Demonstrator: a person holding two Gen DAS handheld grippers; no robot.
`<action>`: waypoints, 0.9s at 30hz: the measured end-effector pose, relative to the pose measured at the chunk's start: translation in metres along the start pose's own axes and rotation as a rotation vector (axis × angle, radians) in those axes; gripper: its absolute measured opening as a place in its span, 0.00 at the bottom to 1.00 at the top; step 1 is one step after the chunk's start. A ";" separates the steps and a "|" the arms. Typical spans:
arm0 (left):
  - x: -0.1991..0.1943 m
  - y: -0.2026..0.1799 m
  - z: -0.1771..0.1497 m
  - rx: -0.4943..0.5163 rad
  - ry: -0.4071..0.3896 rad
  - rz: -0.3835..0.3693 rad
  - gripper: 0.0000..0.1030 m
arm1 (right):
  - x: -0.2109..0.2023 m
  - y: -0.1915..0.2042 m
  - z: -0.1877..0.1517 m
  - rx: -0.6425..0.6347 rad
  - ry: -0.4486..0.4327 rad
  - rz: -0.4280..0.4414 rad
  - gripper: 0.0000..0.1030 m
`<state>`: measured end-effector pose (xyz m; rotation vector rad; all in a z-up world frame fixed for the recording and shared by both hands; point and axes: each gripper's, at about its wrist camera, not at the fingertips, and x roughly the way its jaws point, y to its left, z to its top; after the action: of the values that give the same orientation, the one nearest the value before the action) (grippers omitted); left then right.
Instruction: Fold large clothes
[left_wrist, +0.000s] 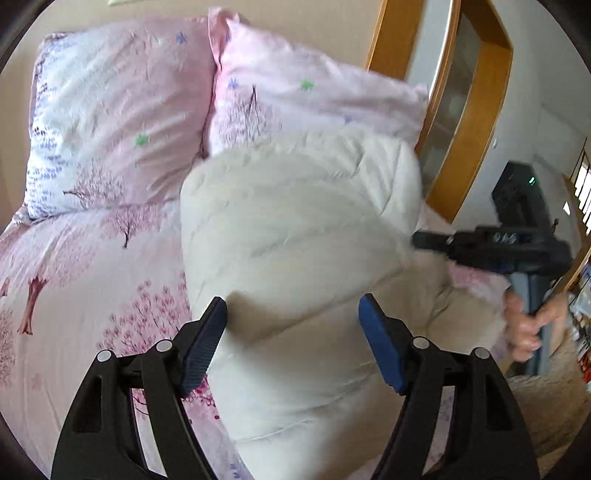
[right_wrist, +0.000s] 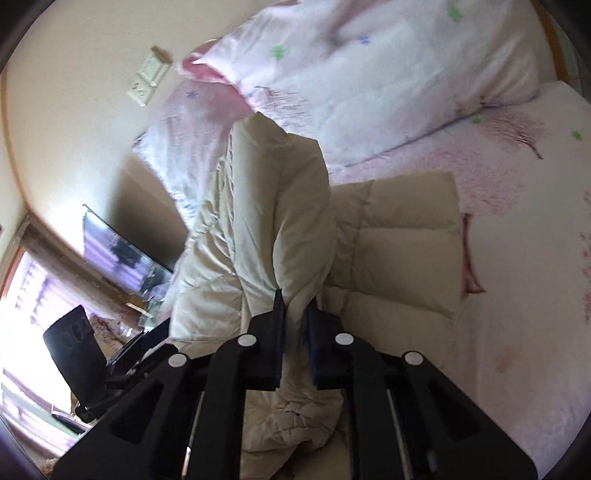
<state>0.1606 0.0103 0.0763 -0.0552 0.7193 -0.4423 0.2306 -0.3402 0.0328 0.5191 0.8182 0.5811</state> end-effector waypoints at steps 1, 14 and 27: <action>0.006 -0.003 0.001 0.004 0.007 0.001 0.72 | 0.001 -0.007 -0.001 0.020 0.007 -0.015 0.11; 0.030 -0.025 -0.010 0.058 0.072 -0.023 0.72 | 0.023 -0.068 -0.001 0.190 0.084 -0.174 0.09; 0.028 -0.020 -0.014 0.034 0.061 -0.027 0.76 | -0.067 0.007 -0.057 -0.120 -0.218 -0.178 0.27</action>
<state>0.1631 -0.0178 0.0521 -0.0191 0.7713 -0.4834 0.1465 -0.3678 0.0391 0.3870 0.6109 0.3984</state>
